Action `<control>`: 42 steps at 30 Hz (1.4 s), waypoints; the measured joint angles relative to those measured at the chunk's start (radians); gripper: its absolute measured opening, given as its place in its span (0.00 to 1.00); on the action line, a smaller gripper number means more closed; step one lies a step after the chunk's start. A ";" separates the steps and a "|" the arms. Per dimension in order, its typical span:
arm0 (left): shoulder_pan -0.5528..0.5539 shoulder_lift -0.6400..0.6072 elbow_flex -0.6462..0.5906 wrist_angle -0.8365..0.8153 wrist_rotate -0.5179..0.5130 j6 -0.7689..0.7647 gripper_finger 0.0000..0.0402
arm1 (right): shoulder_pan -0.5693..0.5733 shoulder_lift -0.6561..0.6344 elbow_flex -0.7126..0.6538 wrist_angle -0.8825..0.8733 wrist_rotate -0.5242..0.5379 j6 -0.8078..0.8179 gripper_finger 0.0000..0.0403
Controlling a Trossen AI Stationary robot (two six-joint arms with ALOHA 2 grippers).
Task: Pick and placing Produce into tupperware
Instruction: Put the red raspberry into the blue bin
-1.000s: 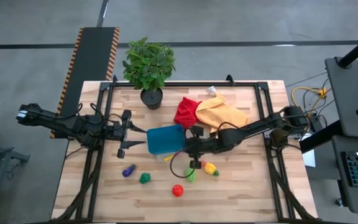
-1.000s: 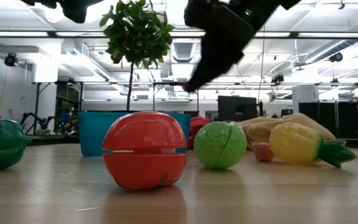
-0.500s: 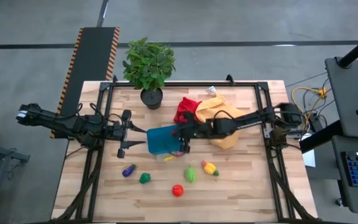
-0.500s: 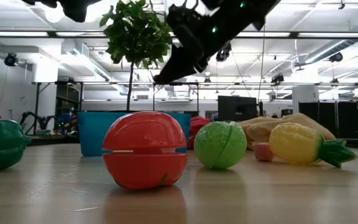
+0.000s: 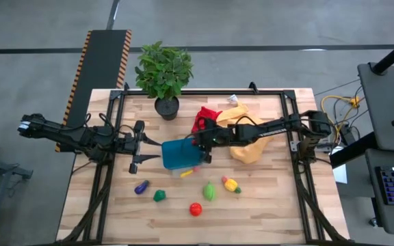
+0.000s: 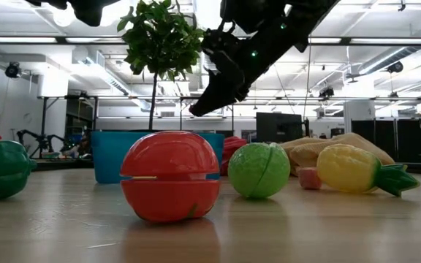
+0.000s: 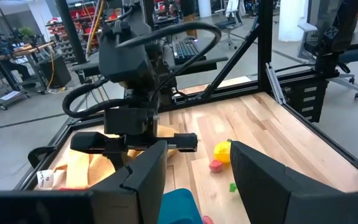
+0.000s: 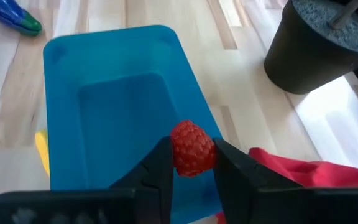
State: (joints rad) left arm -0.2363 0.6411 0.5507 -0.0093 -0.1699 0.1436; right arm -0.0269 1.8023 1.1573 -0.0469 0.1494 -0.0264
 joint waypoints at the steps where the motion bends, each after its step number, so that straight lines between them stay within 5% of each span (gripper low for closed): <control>1: 0.000 0.000 0.000 0.000 0.000 0.000 0.41 | 0.000 0.000 -0.002 0.000 0.000 -0.001 0.21; 30: 0.000 0.000 0.000 -0.001 0.000 0.000 0.41 | -0.035 0.076 -0.060 0.166 0.008 0.023 0.22; 42: 0.000 0.005 0.000 -0.009 -0.001 -0.001 0.41 | -0.040 0.123 0.003 0.069 0.009 -0.021 0.23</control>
State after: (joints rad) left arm -0.2363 0.6460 0.5510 -0.0188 -0.1707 0.1429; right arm -0.0666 1.9248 1.1606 0.0219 0.1583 -0.0476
